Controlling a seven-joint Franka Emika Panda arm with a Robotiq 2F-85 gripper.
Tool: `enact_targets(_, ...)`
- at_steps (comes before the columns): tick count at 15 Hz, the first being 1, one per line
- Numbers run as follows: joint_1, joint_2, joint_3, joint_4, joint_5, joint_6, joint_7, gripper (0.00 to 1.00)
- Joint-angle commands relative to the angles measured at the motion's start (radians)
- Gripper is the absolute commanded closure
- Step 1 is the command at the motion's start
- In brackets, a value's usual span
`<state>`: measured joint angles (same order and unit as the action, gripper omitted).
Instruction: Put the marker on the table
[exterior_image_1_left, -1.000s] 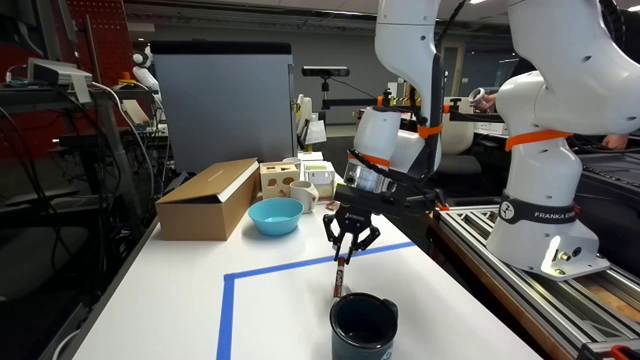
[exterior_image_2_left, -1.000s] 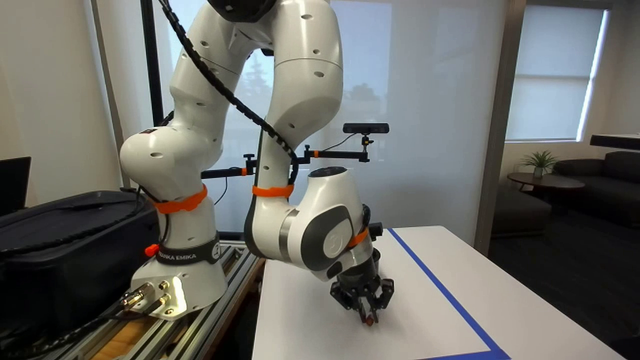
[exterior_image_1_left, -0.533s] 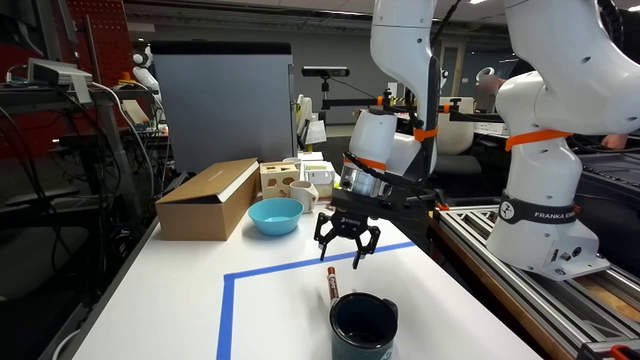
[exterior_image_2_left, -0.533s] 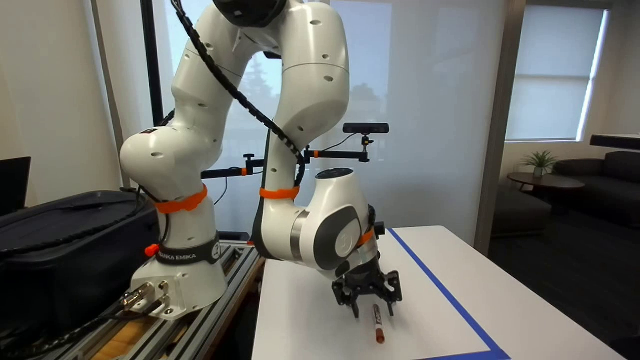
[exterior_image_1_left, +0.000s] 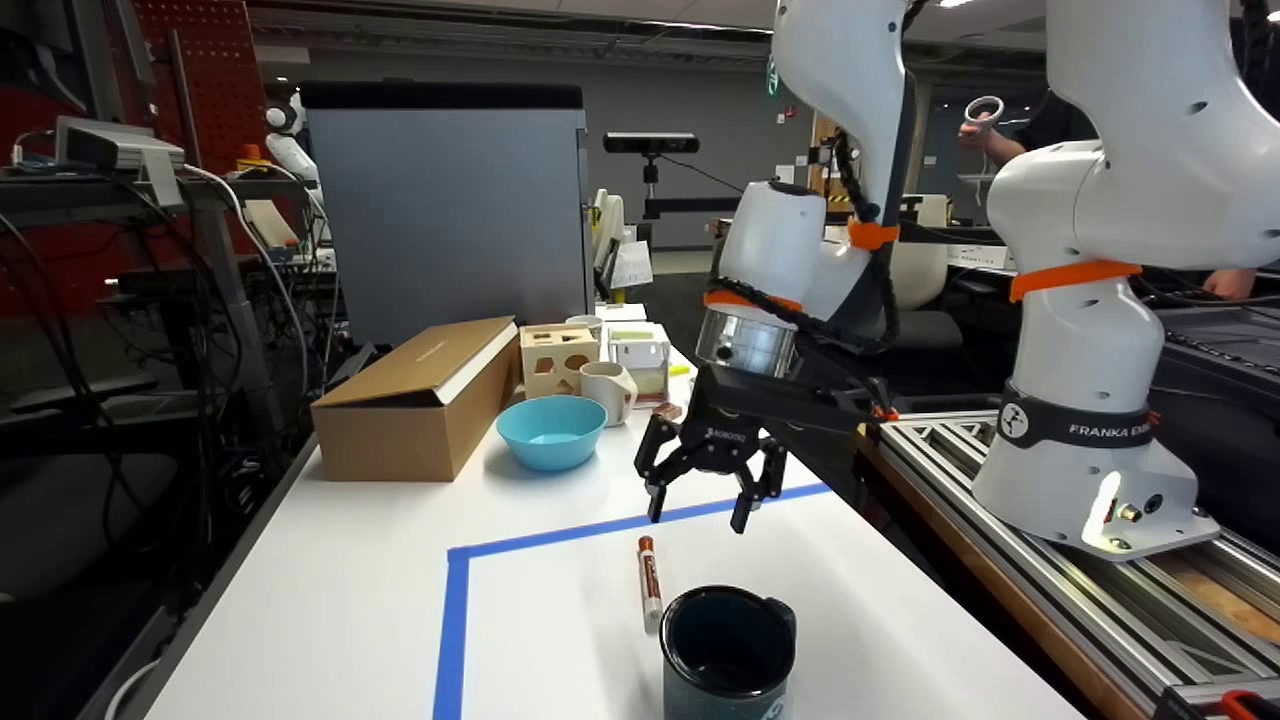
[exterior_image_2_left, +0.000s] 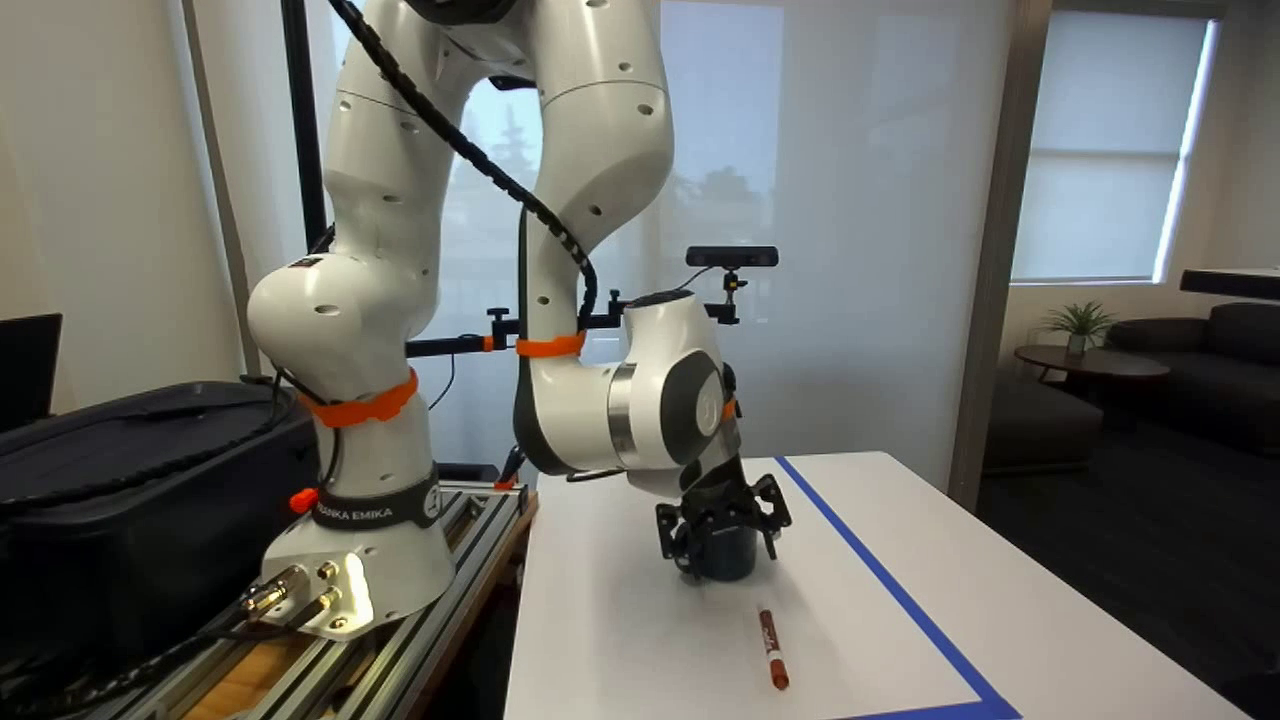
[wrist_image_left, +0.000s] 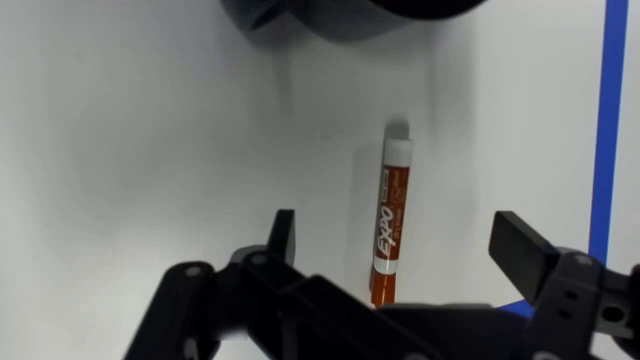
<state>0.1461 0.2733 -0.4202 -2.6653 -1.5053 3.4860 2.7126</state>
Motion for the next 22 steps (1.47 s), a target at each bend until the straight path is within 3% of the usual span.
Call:
enact_targets(1,0.026,-0.097,-0.011,-0.040,-0.207,-0.059,0.051,0.00)
enact_targets(8,0.155,-0.130,-0.140,0.032,-0.626,-0.074,0.038,0.00)
enact_targets(13,0.337,-0.112,-0.276,0.152,-0.917,-0.025,0.070,0.00)
enact_targets(16,0.430,-0.150,-0.342,0.239,-1.066,0.070,0.052,0.00)
enact_targets(17,0.366,-0.107,-0.303,0.185,-0.960,0.008,-0.002,0.00)
enact_targets(22,0.410,-0.126,-0.327,0.239,-1.007,0.052,-0.003,0.00)
